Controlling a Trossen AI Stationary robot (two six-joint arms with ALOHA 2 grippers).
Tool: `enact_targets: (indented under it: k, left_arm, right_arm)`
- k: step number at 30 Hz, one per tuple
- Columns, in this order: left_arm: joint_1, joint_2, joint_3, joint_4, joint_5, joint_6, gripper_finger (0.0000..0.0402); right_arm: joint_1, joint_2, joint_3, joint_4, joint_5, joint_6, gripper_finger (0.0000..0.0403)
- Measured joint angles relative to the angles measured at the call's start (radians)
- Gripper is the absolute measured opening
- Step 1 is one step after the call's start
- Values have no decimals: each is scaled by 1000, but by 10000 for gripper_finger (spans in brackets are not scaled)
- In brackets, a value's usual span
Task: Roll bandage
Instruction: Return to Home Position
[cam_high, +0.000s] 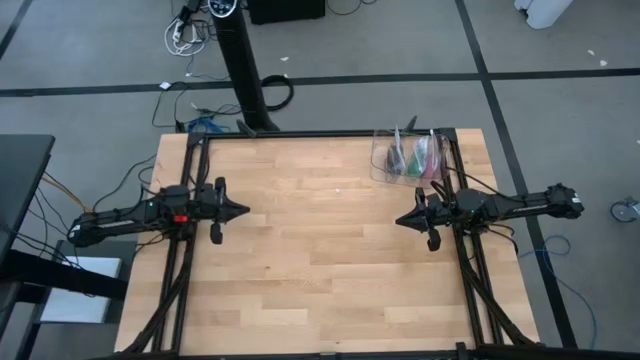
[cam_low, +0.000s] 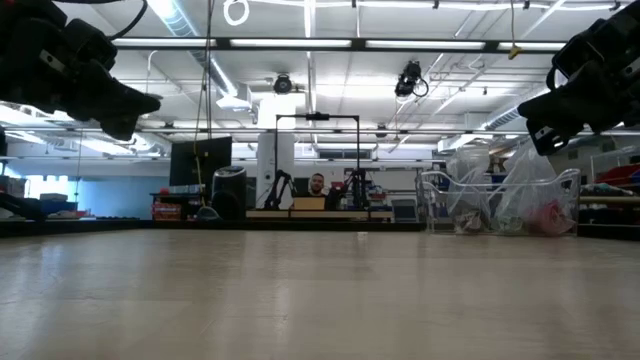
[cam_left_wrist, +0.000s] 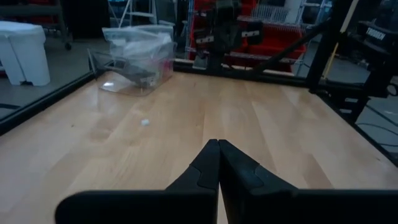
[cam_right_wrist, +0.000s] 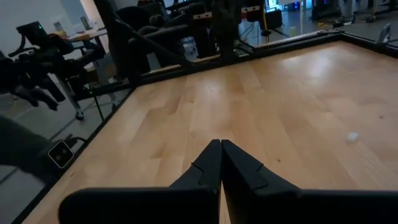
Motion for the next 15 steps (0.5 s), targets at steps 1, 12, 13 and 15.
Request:
enact_targets:
  k: [1, 12, 13, 15]
  left_arm:
    - [0, 0, 0, 9, 0, 0, 14]
    - [0, 0, 0, 18, -1, 0, 14]
    - [0, 0, 0, 18, -1, 0, 14]
    - [0, 0, 0, 18, -1, 0, 15]
  right_arm:
    - [0, 1, 0, 0, 0, 0, 11]
    - [0, 3, 0, 11, 1, -1, 11]
    - [0, 3, 0, 11, 1, -1, 11]
    - [0, 3, -1, 12, 2, -1, 13]
